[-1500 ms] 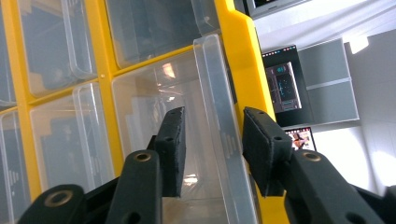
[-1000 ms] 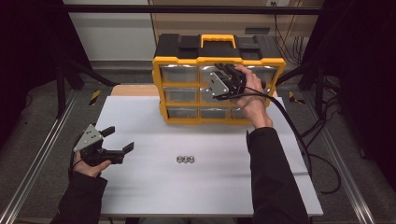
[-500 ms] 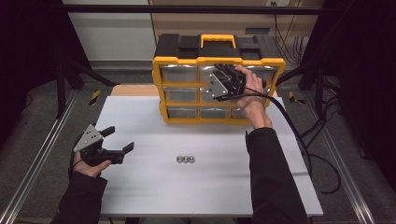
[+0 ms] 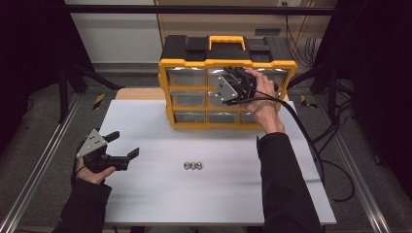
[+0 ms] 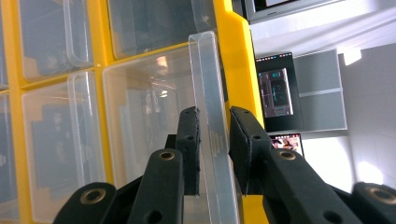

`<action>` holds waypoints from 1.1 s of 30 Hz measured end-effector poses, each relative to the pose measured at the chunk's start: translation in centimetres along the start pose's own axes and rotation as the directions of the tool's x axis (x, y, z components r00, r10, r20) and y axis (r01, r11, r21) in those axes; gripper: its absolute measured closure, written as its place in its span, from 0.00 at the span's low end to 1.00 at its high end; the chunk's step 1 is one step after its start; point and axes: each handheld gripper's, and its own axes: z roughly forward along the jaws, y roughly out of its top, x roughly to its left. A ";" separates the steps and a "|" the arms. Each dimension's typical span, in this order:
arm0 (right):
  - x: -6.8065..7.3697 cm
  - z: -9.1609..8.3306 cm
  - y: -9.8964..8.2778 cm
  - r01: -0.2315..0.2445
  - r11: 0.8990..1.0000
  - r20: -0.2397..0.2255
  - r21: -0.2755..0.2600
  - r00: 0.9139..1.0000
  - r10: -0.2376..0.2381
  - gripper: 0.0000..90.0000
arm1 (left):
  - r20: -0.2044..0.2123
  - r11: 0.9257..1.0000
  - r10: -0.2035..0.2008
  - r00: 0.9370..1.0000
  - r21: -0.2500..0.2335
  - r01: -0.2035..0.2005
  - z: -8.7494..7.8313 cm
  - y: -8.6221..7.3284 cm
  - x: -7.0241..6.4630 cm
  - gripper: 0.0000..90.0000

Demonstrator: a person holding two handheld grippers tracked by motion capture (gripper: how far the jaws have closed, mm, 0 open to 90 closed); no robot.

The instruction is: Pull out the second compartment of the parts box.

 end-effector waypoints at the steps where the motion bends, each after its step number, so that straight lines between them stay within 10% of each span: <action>1: 0.0 -0.1 0.0 -0.003 1.000 -0.003 0.002 1.000 0.003 0.83 | 0.000 1.000 0.001 1.000 0.001 -0.001 0.0 0.0 0.0 0.03; 33: 0.5 -2.8 0.7 0.012 1.000 -0.034 -0.010 0.999 -0.012 0.82 | -0.003 1.000 0.005 1.000 -0.001 -0.005 0.0 0.1 -0.1 0.03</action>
